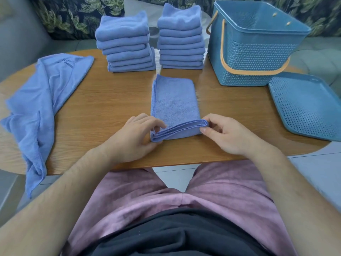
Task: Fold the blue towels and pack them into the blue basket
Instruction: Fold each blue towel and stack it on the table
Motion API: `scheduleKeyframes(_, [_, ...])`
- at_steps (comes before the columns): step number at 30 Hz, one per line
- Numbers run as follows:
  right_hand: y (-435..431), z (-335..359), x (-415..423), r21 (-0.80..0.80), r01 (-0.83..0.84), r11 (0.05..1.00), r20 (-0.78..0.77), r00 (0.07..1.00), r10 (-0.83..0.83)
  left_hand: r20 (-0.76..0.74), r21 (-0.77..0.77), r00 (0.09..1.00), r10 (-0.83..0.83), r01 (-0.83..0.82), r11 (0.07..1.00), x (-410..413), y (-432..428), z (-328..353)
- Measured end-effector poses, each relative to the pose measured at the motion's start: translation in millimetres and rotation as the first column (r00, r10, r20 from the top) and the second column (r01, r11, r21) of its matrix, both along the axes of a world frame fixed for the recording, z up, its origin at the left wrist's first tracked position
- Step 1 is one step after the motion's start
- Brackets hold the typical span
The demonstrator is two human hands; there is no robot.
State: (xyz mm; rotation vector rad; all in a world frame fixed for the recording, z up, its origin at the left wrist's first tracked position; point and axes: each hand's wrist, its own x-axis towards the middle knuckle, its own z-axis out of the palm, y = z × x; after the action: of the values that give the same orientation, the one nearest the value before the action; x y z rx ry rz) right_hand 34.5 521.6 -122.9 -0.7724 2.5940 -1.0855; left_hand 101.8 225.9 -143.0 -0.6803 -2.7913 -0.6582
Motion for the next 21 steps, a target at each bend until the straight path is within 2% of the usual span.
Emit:
scheduleKeyframes(2, [0, 3, 1, -0.006, 0.002, 1.000, 0.023, 1.000, -0.002, -0.003, 0.078, 1.000, -0.002, 0.002, 0.997, 0, 1, -1])
scheduleKeyframes(4, [0, 8, 4, -0.017, -0.031, 0.999, 0.025, 0.999, 0.032, 0.060, 0.168, 0.998, 0.027, -0.037, 0.985, 1, 2, -1])
scheduleKeyframes(7, [-1, 15, 7, 0.003, -0.073, 0.997, -0.019, 0.997, 0.073, 0.142, 0.275, 0.987, 0.074, -0.112, 0.955, 5, 2, 1])
scheduleKeyframes(10, [0, 16, 6, 0.007, -0.047, 0.999, -0.085, 0.995, 0.048, 0.186, 0.386, 0.981, 0.057, -0.127, 0.914, 8, 6, 10])
scheduleKeyframes(12, [1, 21, 6, -0.065, -0.072, 0.995, -0.008, 0.997, 0.072, 0.235, 0.521, 0.972, 0.011, -0.136, 0.843, 12, 8, 17])
scheduleKeyframes(14, [1, 30, 9, -0.214, -0.130, 0.968, 0.117, 0.981, 0.157, 0.291, 0.677, 0.955, -0.058, -0.162, 0.718, 16, 8, 23])
scheduleKeyframes(17, [-2, 33, 11, -0.340, -0.143, 0.929, 0.201, 0.954, 0.221, 0.324, 0.762, 0.942, -0.084, -0.207, 0.613, 18, 9, 30])
scheduleKeyframes(21, [-13, 19, 8, -0.358, 0.045, 0.933, 0.220, 0.975, 0.037, 0.348, 0.778, 0.937, 0.029, -0.306, 0.549, 10, 13, 32])
